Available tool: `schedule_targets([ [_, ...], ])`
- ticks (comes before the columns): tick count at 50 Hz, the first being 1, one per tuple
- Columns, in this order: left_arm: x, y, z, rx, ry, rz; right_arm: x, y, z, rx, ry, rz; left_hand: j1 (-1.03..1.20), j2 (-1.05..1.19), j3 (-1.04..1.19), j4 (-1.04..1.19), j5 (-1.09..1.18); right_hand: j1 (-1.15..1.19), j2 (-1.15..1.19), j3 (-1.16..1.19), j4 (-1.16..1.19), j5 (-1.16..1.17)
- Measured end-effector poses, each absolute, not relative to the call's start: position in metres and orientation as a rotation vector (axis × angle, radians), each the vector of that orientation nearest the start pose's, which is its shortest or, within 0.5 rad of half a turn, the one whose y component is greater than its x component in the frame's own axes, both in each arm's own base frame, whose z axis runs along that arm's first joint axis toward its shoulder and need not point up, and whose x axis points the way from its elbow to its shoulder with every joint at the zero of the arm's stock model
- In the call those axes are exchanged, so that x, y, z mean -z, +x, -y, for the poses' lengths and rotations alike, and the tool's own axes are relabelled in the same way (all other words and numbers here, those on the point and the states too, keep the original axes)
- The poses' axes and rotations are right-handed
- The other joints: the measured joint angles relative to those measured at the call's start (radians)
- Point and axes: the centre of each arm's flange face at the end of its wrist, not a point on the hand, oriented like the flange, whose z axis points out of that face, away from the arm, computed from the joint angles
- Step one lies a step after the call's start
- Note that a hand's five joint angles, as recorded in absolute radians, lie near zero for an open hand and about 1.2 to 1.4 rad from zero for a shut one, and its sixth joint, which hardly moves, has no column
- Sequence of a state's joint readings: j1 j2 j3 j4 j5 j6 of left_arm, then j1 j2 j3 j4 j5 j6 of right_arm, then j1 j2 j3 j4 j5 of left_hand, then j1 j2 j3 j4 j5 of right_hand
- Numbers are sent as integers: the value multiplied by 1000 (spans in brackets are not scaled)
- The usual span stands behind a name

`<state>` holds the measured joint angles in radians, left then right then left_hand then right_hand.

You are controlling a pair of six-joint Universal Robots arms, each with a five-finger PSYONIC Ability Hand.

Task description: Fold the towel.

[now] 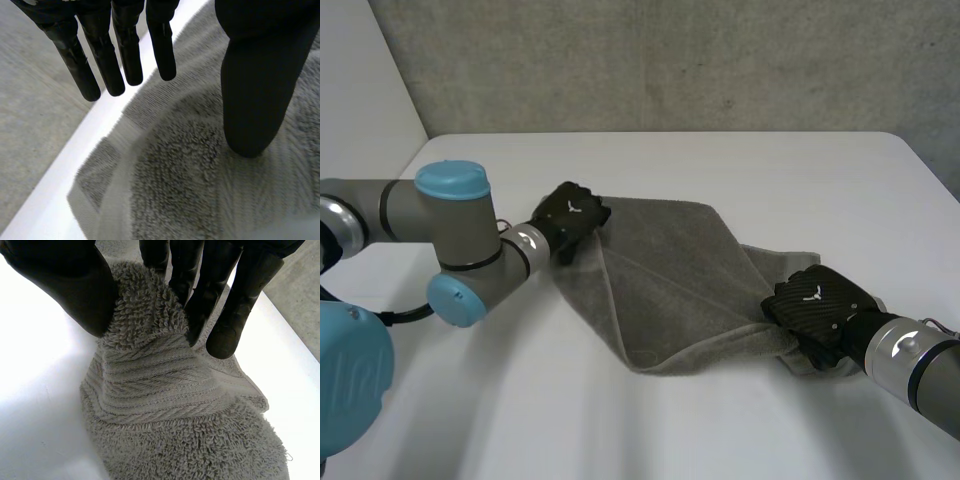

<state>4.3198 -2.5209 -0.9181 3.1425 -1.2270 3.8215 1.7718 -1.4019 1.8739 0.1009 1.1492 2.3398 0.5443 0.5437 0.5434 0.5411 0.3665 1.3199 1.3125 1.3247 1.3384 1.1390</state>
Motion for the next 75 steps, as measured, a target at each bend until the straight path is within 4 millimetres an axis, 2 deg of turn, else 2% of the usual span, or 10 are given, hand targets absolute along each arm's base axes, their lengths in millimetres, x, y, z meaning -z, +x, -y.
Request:
schedule_targets([
  [8,-114,-325,360,1818,1715,-1993,-176,216,217,1537,-1535,-2165,180,183,176,179,177,0,0,0,0,0],
  [17,-119,-325,359,1808,1722,-1952,-177,216,217,1538,-1535,-2164,591,622,618,623,602,0,0,0,0,0],
  [30,-188,-312,361,2093,1348,-1811,-182,210,228,1588,-1490,-2190,615,671,670,675,644,0,0,0,0,0],
  [39,-216,-265,326,2153,1130,-1901,-201,199,247,1663,-1260,-2245,615,672,672,677,648,0,0,0,0,0],
  [46,-200,-232,291,2056,1073,-2052,-204,200,242,1596,-1186,-2239,615,672,672,677,648,0,0,0,0,0],
  [53,-192,-218,260,2015,1062,-2129,-206,202,228,1438,-1212,-2243,615,672,672,677,648,0,0,0,0,0],
  [57,-207,-211,250,2051,1020,-2109,-217,200,222,1398,-1255,-2244,615,672,672,677,648,0,0,3,0,0],
  [67,-294,-185,231,2317,731,-1991,-310,184,225,1744,-1323,-2156,615,672,672,677,648,0,0,3,0,0],
  [71,-304,-182,227,2361,678,-1995,-330,183,225,1815,-1340,-2119,615,672,672,677,648,0,0,3,0,0],
  [75,-290,-184,234,2316,678,-2079,-328,184,231,1767,-1367,-2133,615,672,672,677,648,0,0,3,0,0],
])
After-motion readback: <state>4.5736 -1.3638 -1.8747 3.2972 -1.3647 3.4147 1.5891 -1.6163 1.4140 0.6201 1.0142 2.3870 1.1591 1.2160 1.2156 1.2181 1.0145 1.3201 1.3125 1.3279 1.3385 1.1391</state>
